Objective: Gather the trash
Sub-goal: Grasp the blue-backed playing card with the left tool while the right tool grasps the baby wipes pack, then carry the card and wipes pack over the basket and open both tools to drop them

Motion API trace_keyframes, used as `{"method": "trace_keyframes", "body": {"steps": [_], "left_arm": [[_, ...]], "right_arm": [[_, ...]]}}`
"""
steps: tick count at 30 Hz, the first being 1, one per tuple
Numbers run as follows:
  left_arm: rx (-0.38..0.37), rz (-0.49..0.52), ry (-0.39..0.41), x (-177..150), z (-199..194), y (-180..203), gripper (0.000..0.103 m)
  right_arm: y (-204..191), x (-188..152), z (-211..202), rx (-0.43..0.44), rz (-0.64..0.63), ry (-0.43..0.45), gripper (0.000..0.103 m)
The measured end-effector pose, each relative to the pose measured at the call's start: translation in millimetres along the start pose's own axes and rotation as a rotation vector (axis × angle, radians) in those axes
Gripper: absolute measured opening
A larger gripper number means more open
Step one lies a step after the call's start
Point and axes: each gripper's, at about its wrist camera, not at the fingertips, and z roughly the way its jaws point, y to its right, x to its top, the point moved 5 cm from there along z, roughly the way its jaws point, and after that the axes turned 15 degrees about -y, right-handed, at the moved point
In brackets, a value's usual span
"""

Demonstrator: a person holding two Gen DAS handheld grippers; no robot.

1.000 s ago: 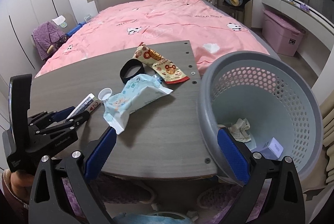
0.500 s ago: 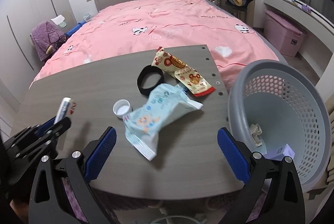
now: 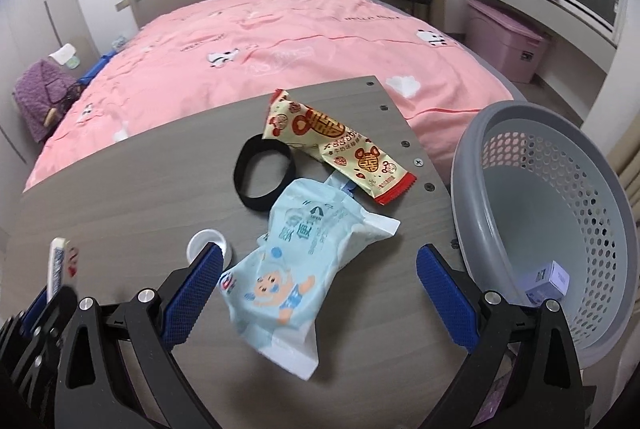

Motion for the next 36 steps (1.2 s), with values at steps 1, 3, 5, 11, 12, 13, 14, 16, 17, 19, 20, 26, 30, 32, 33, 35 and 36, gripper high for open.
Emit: {"method": "trace_keyframes", "body": {"steps": [1, 3, 5, 11, 12, 13, 14, 16, 17, 19, 20, 26, 30, 32, 33, 35, 36], "left_arm": [[0.0, -0.002, 0.0, -0.1, 0.2, -0.7, 0.021], [-0.001, -0.006, 0.0, -0.6, 0.3, -2.1, 0.021], [-0.002, -0.008, -0.001, -1.3, 0.8, -2.8, 0.021], [-0.003, -0.011, -0.007, -2.8, 2.5, -3.1, 0.021], [-0.002, -0.011, -0.007, -2.7, 2.5, -3.2, 0.021], [-0.003, -0.011, -0.006, -2.7, 2.3, -3.3, 0.021], [-0.004, -0.012, -0.006, -2.7, 2.3, -3.4, 0.021], [-0.005, -0.014, -0.005, -2.9, 1.2, -3.8, 0.021], [-0.005, -0.014, -0.005, -2.6, 0.6, -4.1, 0.021], [-0.004, -0.015, -0.004, -2.5, 0.0, -4.4, 0.021], [-0.003, -0.015, -0.003, -2.3, -0.8, -4.4, 0.021], [-0.009, -0.014, -0.001, -4.0, -5.3, -3.7, 0.021], [-0.012, -0.009, 0.0, -5.6, -9.2, -0.3, 0.021], [-0.011, -0.003, 0.004, -5.7, -11.7, 1.4, 0.021], [-0.011, 0.0, 0.006, -5.3, -13.2, 2.5, 0.021], [-0.015, 0.007, 0.008, -5.0, -15.1, 5.8, 0.021], [-0.019, 0.01, 0.009, -4.8, -16.3, 8.7, 0.021]], "right_arm": [[0.6, 0.5, 2.0, -0.004, 0.006, -0.005, 0.096], [1.4, -0.1, 6.0, -0.01, 0.016, -0.018, 0.096], [1.9, -0.3, 8.5, -0.017, 0.017, -0.024, 0.095], [3.5, -2.1, 12.7, -0.009, 0.017, -0.038, 0.084], [3.5, -2.7, 12.2, -0.006, 0.019, -0.038, 0.082], [3.5, -3.4, 11.2, 0.0, 0.017, -0.037, 0.078], [3.5, -4.0, 10.3, 0.006, 0.014, -0.036, 0.073], [3.0, -5.5, 8.1, 0.025, 0.005, -0.039, 0.063], [2.4, -5.8, 7.3, 0.033, 0.004, -0.041, 0.06], [1.8, -8.3, 5.3, 0.059, -0.003, -0.047, 0.05], [0.7, -8.8, 4.5, 0.069, -0.006, -0.049, 0.045], [-2.7, -14.3, -3.0, 0.115, -0.032, -0.051, 0.033], [-3.1, -18.1, -9.5, 0.136, -0.046, -0.041, 0.033], [-1.7, -20.3, -16.9, 0.148, -0.051, -0.025, 0.033], [-1.7, -21.0, -21.8, 0.154, -0.055, -0.014, 0.033], [-0.1, -21.6, -28.9, 0.158, -0.061, 0.002, 0.033], [1.6, -21.6, -32.8, 0.158, -0.064, 0.011, 0.033]]}}
